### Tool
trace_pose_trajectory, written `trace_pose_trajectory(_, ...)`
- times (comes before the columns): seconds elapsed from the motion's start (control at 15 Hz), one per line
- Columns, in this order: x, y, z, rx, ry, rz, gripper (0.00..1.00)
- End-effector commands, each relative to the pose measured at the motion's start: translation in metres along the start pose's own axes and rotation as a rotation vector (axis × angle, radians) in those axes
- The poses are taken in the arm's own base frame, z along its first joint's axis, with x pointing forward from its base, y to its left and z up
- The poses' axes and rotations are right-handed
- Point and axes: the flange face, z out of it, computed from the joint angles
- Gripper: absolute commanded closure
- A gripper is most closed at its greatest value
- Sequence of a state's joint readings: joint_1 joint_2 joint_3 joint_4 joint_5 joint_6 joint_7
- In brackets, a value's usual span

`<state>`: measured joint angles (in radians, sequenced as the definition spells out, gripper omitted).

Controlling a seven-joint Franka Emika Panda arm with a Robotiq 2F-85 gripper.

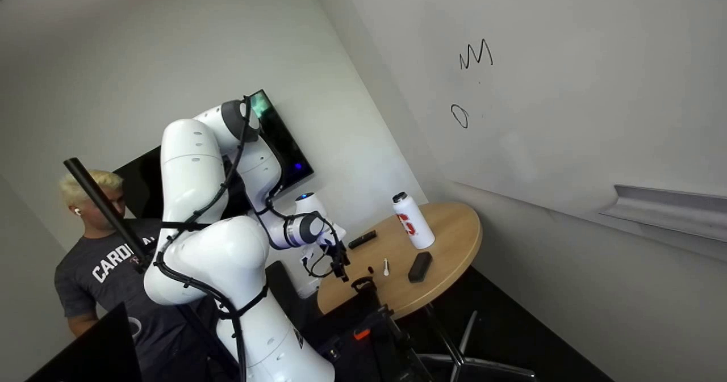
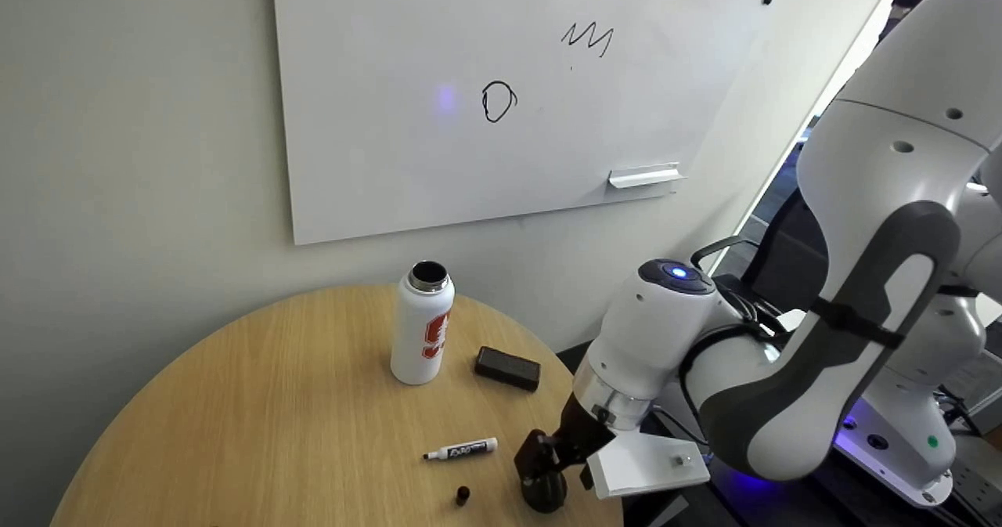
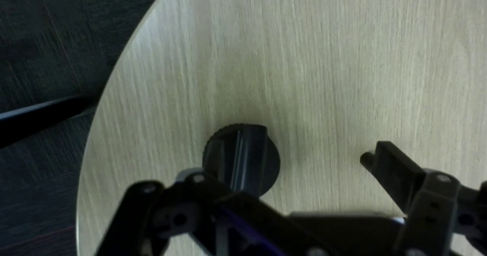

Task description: Put the lid on the bottle and then erase the circle on the whiteboard using the duster

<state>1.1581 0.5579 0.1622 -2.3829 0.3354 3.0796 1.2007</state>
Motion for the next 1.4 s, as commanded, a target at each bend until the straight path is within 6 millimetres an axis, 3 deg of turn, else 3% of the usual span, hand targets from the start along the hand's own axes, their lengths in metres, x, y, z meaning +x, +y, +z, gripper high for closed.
trace_pose_trajectory(0.0, 0.007, -0.001, 0.005, -0.01, 0.024, 0.059, 0.0)
trace_pose_trajectory(0.47, 0.034, 0.007, 0.015, -0.037, 0.045, 0.094, 0.0)
trace_pose_trajectory(1.2, 0.05, 0.009, 0.028, -0.062, 0.02, 0.107, 0.0)
trace_pose_trajectory(1.27, 0.05, 0.01, 0.029, -0.066, 0.014, 0.109, 0.25)
trace_pose_trajectory(1.33, 0.05, 0.01, 0.029, -0.069, 0.009, 0.11, 0.28)
